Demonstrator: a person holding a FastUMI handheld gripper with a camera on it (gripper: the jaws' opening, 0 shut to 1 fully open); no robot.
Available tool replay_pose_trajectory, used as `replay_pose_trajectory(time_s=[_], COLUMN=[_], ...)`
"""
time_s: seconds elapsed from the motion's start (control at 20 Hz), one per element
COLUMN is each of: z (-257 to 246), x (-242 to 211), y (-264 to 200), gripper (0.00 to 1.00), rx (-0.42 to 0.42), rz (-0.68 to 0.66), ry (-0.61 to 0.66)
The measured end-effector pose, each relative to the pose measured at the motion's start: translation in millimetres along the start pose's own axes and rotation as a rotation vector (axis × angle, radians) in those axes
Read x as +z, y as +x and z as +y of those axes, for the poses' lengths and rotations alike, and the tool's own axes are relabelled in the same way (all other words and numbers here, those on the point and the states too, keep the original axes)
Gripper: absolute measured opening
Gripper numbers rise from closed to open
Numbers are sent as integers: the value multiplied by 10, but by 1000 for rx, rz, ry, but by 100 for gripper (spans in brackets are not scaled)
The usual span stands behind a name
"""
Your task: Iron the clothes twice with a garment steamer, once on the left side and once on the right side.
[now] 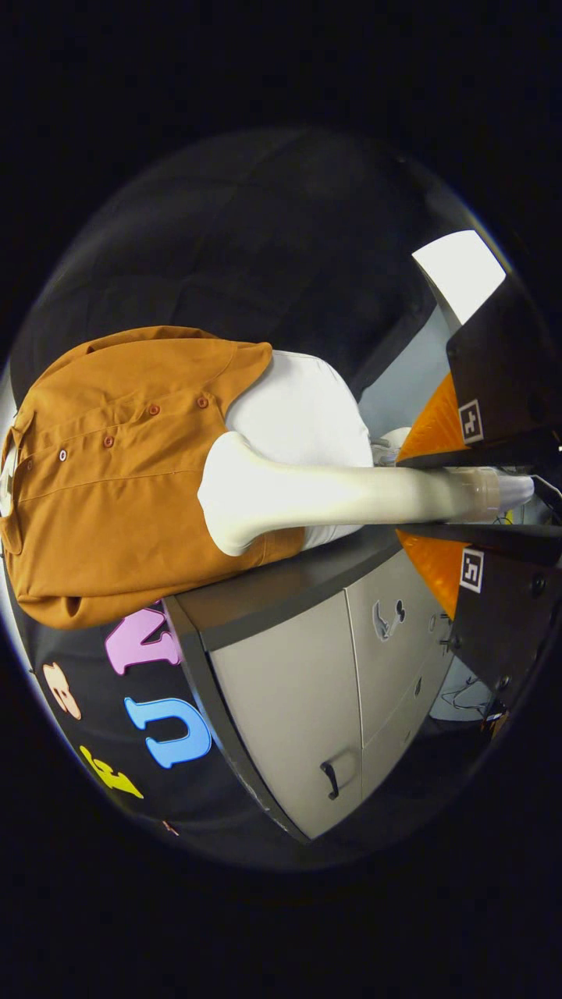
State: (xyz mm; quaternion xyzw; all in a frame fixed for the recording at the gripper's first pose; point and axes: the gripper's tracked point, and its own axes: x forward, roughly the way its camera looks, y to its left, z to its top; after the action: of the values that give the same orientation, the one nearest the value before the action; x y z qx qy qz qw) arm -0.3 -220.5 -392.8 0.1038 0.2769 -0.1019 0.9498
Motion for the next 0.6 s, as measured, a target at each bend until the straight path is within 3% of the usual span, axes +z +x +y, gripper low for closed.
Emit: replay_pose_trajectory(time_s=[0.6], z=[102], x=[2194], y=[-1304], gripper=[33], rx=[61], rz=[-475], ry=[-49])
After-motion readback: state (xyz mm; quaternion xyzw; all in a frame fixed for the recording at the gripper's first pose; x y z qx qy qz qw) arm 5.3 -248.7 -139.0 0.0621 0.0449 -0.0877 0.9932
